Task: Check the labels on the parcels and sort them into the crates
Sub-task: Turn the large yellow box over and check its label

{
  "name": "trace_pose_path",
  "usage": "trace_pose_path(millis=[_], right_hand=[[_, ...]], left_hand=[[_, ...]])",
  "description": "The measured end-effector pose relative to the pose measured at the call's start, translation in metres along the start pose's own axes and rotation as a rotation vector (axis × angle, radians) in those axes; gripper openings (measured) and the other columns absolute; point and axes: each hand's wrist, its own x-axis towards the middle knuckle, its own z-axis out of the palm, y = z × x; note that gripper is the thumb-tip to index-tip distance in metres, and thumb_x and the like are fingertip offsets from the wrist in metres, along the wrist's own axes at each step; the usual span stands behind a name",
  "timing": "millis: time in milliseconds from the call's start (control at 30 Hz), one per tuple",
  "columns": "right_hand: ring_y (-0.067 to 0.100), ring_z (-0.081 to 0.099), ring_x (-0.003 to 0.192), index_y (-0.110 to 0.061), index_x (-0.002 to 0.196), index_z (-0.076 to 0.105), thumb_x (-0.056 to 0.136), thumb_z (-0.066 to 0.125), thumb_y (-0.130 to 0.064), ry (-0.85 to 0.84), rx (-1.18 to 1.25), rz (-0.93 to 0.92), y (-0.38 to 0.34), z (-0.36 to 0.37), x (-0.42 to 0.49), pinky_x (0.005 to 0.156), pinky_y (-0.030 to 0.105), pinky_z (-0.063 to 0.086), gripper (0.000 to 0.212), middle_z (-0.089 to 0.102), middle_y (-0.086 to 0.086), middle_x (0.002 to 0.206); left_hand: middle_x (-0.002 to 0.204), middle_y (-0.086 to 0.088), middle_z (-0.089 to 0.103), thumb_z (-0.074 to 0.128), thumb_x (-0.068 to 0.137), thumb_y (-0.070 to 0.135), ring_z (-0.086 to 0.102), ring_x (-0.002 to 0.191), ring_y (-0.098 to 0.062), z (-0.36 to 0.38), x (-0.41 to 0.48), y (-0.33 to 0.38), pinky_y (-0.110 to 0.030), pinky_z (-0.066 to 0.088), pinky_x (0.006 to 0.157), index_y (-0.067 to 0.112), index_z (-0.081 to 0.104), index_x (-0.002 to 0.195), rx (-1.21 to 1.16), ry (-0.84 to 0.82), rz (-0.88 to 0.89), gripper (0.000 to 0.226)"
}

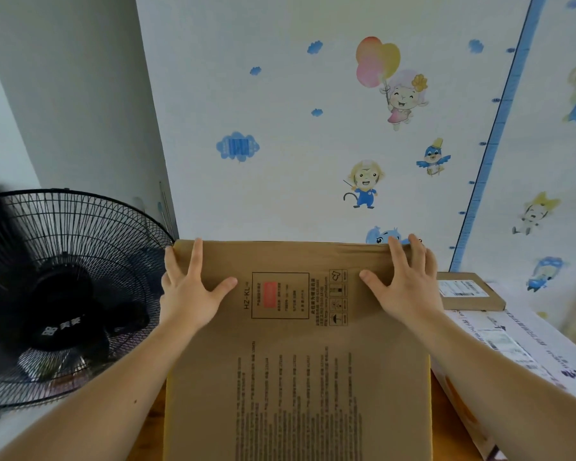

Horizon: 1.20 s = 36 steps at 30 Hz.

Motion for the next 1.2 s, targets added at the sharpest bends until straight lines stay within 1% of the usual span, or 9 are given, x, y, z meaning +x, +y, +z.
trace_pose_path(millis=[67,133,267,433,567,767,900,1033,1200], right_hand=[[0.032,-0.004,0.149,-0.037,0.155,0.004,0.087,0.049,-0.069,-0.014,0.026,0.025,-0.002,0.003,-0.003,0.112,0.055,0.033,0.087,-0.013,-0.006,0.162],[0.033,-0.002,0.148,-0.040,0.155,0.002,0.087,0.051,-0.069,-0.033,0.050,0.041,-0.003,0.005,-0.003,0.110,0.056,0.034,0.089,-0.018,-0.008,0.160],[0.034,-0.006,0.148,-0.039,0.155,-0.004,0.086,0.051,-0.070,-0.070,0.029,0.029,0.002,0.018,-0.009,0.115,0.054,0.025,0.093,-0.025,-0.007,0.158],[0.039,-0.012,0.147,-0.043,0.152,-0.011,0.083,0.048,-0.075,-0.171,-0.042,0.036,0.008,0.040,-0.025,0.115,0.057,0.022,0.097,-0.029,-0.008,0.156],[0.040,-0.014,0.147,-0.043,0.153,-0.010,0.082,0.048,-0.077,-0.222,-0.041,0.031,0.017,0.054,-0.035,0.117,0.057,0.019,0.098,-0.031,-0.009,0.155],[0.038,-0.019,0.147,-0.043,0.153,-0.010,0.080,0.049,-0.079,-0.318,-0.067,0.040,0.033,0.076,-0.058,0.119,0.056,0.014,0.101,-0.031,-0.006,0.157],[0.036,-0.023,0.146,-0.043,0.153,-0.008,0.080,0.051,-0.078,-0.338,-0.053,0.046,0.039,0.083,-0.061,0.119,0.055,0.007,0.100,-0.030,-0.007,0.157],[0.036,-0.023,0.146,-0.042,0.154,-0.006,0.081,0.053,-0.076,-0.339,-0.046,0.045,0.037,0.086,-0.055,0.120,0.054,0.003,0.099,-0.027,-0.006,0.158],[0.036,-0.020,0.146,-0.040,0.155,0.001,0.082,0.054,-0.074,-0.336,-0.043,0.041,0.037,0.091,-0.046,0.120,0.054,0.005,0.096,-0.020,-0.003,0.160]], left_hand=[[0.161,-0.005,-0.016,0.058,0.082,0.069,0.010,0.145,-0.041,0.007,-0.003,-0.004,-0.060,0.030,0.110,0.047,-0.010,0.151,0.009,-0.004,-0.015,0.099],[0.161,-0.008,-0.012,0.059,0.081,0.069,0.011,0.145,-0.041,0.014,-0.005,-0.009,-0.060,0.028,0.111,0.047,-0.009,0.152,0.004,-0.018,-0.042,0.100],[0.160,-0.008,-0.010,0.063,0.079,0.067,0.011,0.144,-0.040,0.027,-0.010,-0.018,-0.059,0.028,0.112,0.046,-0.006,0.152,-0.020,-0.037,-0.056,0.102],[0.160,-0.007,-0.011,0.068,0.078,0.062,0.008,0.145,-0.039,0.039,-0.015,-0.029,-0.057,0.028,0.113,0.044,0.001,0.154,-0.038,-0.057,-0.062,0.103],[0.161,-0.008,-0.009,0.070,0.075,0.062,0.007,0.146,-0.037,0.047,-0.017,-0.037,-0.057,0.027,0.114,0.044,0.004,0.154,-0.050,-0.059,-0.071,0.105],[0.160,-0.009,-0.006,0.068,0.072,0.069,0.011,0.145,-0.038,0.067,-0.033,-0.055,-0.059,0.027,0.113,0.045,0.003,0.154,-0.008,-0.109,-0.114,0.107],[0.160,-0.010,-0.011,0.066,0.072,0.072,0.009,0.146,-0.039,0.075,-0.041,-0.058,-0.056,0.022,0.115,0.044,-0.001,0.154,0.043,-0.139,-0.120,0.109],[0.159,-0.005,-0.024,0.063,0.072,0.075,0.007,0.146,-0.040,0.079,-0.044,-0.058,-0.055,0.023,0.114,0.046,-0.007,0.152,0.116,-0.220,-0.115,0.110],[0.160,-0.005,-0.024,0.062,0.072,0.076,0.006,0.146,-0.039,0.086,-0.037,-0.060,-0.055,0.022,0.114,0.045,-0.006,0.153,0.140,-0.247,-0.114,0.110]])
